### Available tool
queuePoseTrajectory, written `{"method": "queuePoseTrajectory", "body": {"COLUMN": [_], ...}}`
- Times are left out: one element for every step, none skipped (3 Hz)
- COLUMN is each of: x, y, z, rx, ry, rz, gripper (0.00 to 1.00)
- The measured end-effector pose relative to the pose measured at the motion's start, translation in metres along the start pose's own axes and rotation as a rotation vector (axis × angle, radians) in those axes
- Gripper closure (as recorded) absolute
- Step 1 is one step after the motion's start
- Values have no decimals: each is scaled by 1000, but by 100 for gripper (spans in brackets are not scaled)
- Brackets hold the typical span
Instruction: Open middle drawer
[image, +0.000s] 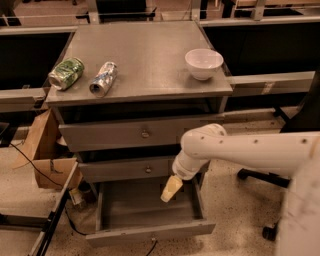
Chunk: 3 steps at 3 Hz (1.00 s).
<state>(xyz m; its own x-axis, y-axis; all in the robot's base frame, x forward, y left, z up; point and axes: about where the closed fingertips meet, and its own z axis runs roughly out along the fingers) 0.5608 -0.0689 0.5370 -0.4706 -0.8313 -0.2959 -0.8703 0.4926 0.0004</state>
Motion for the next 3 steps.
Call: {"method": "queuePoseTrajectory", "body": {"x": [-5, -8, -14], "y": [-11, -20, -30], "z": [31, 54, 66], "rx": [-34, -61, -52], "ry": [59, 112, 126], "rz": [-40, -84, -135], "gripper": [0, 0, 0]}}
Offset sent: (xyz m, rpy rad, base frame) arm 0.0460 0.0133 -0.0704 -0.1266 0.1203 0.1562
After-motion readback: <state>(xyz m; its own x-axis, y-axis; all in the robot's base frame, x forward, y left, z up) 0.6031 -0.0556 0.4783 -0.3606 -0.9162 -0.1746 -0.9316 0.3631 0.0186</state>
